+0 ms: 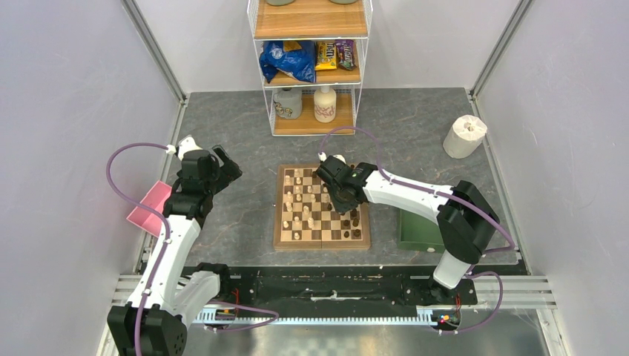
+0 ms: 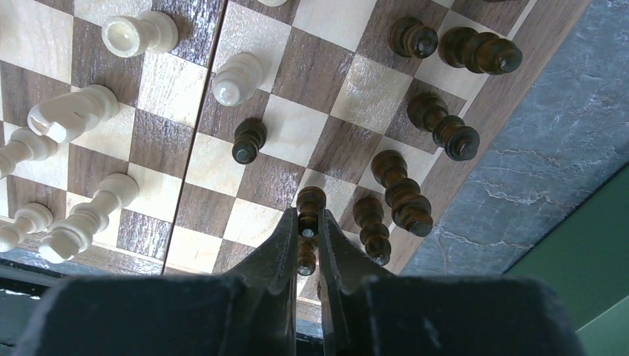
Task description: Set up the chess pieces on the board
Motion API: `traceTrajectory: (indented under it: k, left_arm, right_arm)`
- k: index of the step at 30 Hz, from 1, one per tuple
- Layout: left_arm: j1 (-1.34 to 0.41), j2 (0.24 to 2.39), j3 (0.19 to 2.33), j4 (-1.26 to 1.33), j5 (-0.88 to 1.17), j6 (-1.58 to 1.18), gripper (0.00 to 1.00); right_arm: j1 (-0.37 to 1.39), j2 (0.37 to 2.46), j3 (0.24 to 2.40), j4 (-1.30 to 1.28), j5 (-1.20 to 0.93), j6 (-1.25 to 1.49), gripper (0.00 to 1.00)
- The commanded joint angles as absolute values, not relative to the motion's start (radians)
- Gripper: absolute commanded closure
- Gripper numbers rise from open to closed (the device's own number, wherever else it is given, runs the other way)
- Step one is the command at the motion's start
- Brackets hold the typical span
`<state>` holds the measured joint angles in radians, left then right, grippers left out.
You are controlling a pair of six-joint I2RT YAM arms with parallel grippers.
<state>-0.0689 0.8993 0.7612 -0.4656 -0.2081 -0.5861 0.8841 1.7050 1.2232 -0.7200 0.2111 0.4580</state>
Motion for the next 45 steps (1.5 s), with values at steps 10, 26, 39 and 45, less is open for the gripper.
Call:
traceTrajectory:
  k: [10, 26, 39, 45]
  left_arm:
    - [-0.067, 0.889, 0.756, -0.442, -0.221, -0.562, 0.03]
    - [-0.067, 0.888, 0.756, -0.442, -0.222, -0.563, 0.03]
    - [-0.067, 0.891, 0.758, -0.432, -0.209, -0.568, 0.03]
    - [-0.066, 0.887, 0.761, -0.434, -0.211, -0.566, 0.03]
  right_arm:
    - [0.884, 1.708, 1.205, -0.724, 0.223, 0.439, 0.84]
    - [0.884, 1.717, 1.195, -0.719, 0.221, 0.443, 0.76]
    - [0.884, 1.686, 1.248, -0.720, 0.200, 0.425, 0.65]
    - [0.885, 1.680, 1.286, -0.727, 0.201, 0.412, 0.62]
